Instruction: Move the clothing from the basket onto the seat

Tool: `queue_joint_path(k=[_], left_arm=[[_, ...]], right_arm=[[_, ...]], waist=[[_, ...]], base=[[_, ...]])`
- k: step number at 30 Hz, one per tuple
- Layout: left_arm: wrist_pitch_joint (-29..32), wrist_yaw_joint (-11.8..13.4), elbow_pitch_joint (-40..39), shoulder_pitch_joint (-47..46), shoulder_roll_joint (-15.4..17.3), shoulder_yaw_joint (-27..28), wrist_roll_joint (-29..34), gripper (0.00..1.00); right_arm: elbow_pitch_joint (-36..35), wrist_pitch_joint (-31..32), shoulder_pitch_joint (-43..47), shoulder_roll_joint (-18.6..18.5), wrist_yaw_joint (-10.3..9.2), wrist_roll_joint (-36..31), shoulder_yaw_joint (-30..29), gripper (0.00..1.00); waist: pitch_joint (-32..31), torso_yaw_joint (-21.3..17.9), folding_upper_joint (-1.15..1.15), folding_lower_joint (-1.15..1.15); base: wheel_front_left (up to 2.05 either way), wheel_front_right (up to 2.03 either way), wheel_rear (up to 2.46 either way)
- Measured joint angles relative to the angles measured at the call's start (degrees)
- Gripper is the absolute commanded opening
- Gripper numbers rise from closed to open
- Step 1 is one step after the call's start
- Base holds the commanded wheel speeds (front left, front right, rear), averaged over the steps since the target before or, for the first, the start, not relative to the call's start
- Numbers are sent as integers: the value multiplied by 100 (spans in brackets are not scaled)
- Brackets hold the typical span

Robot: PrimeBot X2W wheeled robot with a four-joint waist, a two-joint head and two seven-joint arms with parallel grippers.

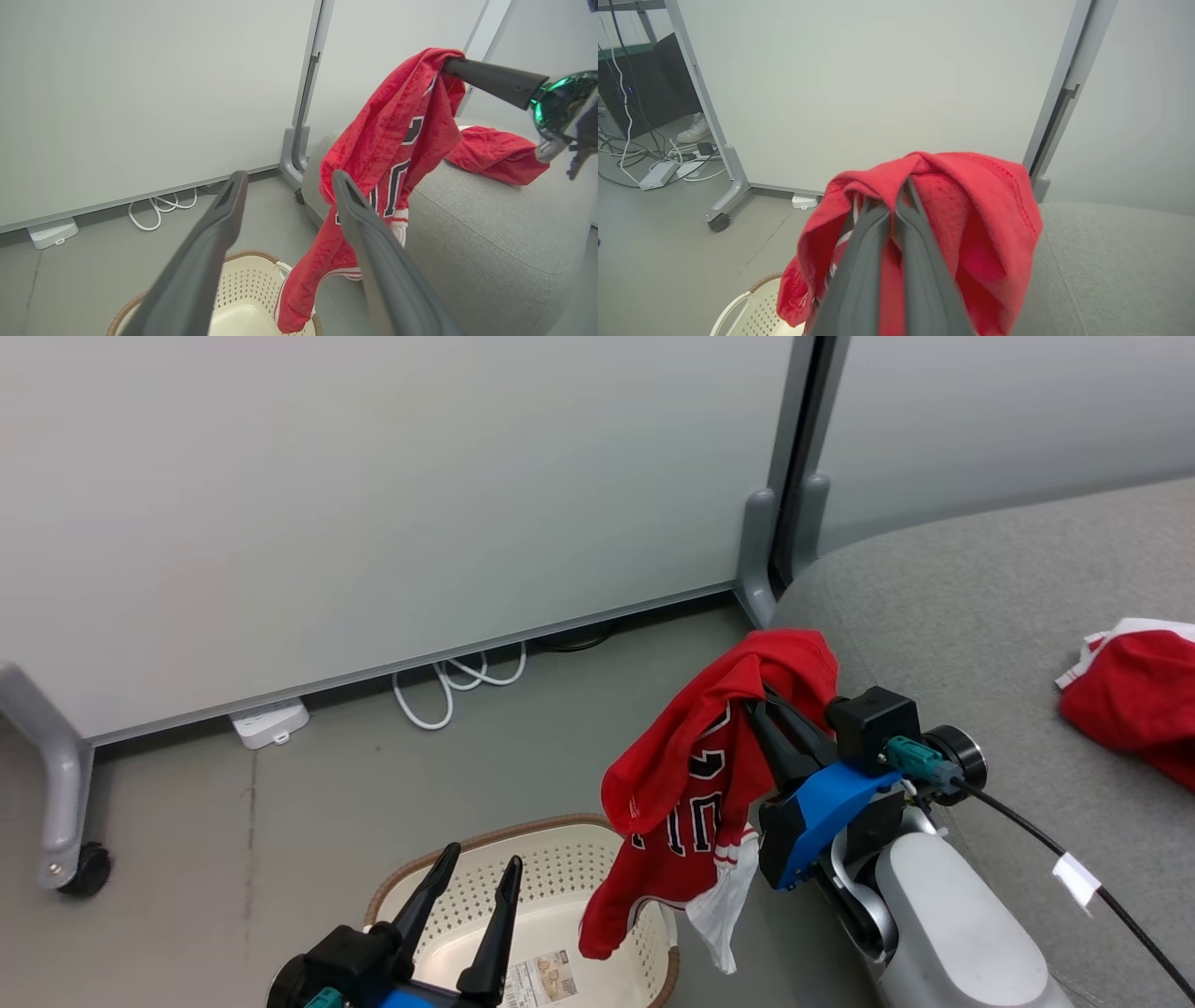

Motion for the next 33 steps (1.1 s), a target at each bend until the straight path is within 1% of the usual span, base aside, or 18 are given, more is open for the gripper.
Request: queue_joint_path(k=[7, 15, 22, 25, 31, 33], left_arm=[[0, -8, -9, -135, -38, 24, 92, 100], [0, -9, 19, -214, -8, -56, 169, 100], [0, -10, 68, -219, 32, -45, 298, 100], [0, -10, 85, -228, 25, -101, 330, 100], [0, -10, 99, -267, 27, -163, 307, 100], [0, -10, 82, -283, 37, -148, 305, 100]], right_arm=[[-100, 33, -8, -42, 0, -15, -37, 0], [-143, 67, 32, -103, 0, -41, -81, 0], [-176, 69, 93, -114, 0, -41, -109, 0], [-213, 69, 171, -129, 0, -41, -168, 0], [-274, 90, 240, -125, 0, -42, -257, 0], [-274, 151, 237, -98, 0, 49, -322, 0]], waist=[[113, -678, 0, 0], [176, -1469, 0, 0], [208, -2042, 0, 0], [233, -2175, 0, 0], [272, -2195, 0, 0], [295, -2194, 0, 0]], base=[[0, 0, 0], [0, 0, 0], [0, 0, 0], [0, 0, 0], [0, 0, 0], [0, 0, 0]])
